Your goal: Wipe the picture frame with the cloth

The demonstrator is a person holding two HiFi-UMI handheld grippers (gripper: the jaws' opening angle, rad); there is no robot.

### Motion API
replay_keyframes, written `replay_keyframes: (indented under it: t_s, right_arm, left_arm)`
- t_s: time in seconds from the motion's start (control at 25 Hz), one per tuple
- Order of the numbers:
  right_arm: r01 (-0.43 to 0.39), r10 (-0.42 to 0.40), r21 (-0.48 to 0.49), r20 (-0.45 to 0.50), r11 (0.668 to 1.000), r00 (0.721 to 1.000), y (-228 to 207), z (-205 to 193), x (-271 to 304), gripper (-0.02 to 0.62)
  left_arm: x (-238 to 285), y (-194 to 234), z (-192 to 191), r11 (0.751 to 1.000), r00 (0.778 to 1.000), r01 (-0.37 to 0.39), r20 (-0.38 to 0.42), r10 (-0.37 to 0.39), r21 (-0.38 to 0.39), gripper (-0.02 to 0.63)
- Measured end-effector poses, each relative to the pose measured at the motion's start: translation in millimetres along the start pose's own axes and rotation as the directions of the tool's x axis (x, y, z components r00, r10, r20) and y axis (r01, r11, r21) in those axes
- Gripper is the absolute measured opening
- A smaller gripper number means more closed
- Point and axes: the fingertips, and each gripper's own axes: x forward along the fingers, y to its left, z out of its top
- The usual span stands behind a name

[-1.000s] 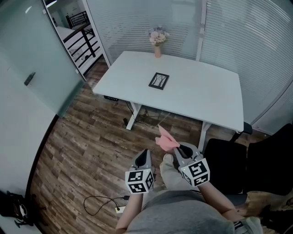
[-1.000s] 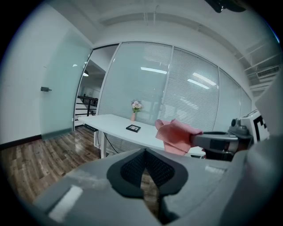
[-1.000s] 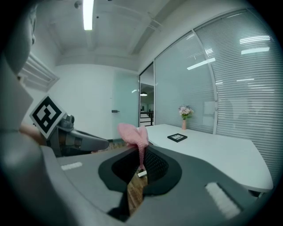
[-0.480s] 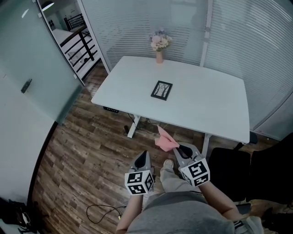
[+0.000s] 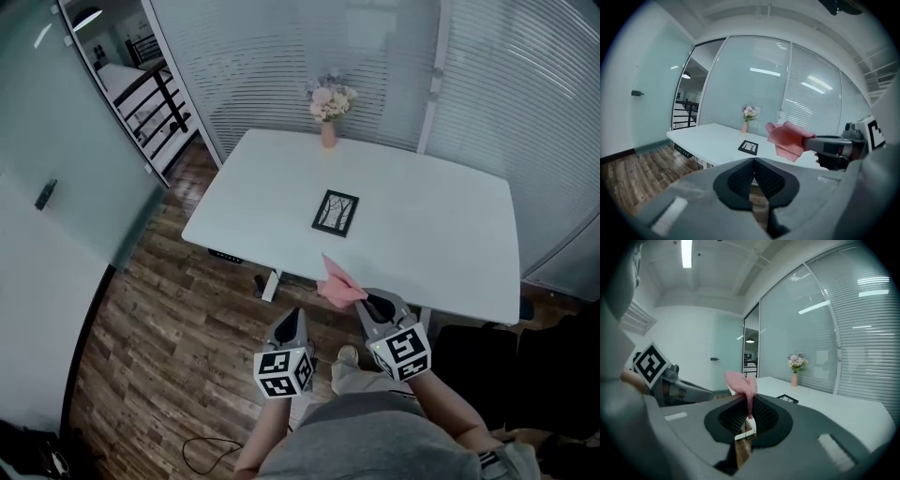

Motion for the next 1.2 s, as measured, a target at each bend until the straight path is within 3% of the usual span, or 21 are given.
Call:
replay_keyframes:
  t_s: [0.56,1.2]
  right_arm:
    - [0.004,-0.004,-0.01,0.012,1.0,1.0,-73,31,90,0.017]
    - [-0.003,0.002,-0.029,-0.035,1.0,0.999,-132,20,156,0.017]
  left_arm:
    - [105,31,51,1.0,1.0,0.016,-0.017,-0.016,0.02,0.002]
    - [183,44,59,1.0,0.998,0.007,-0.056,-0.008,-0.011,0.002]
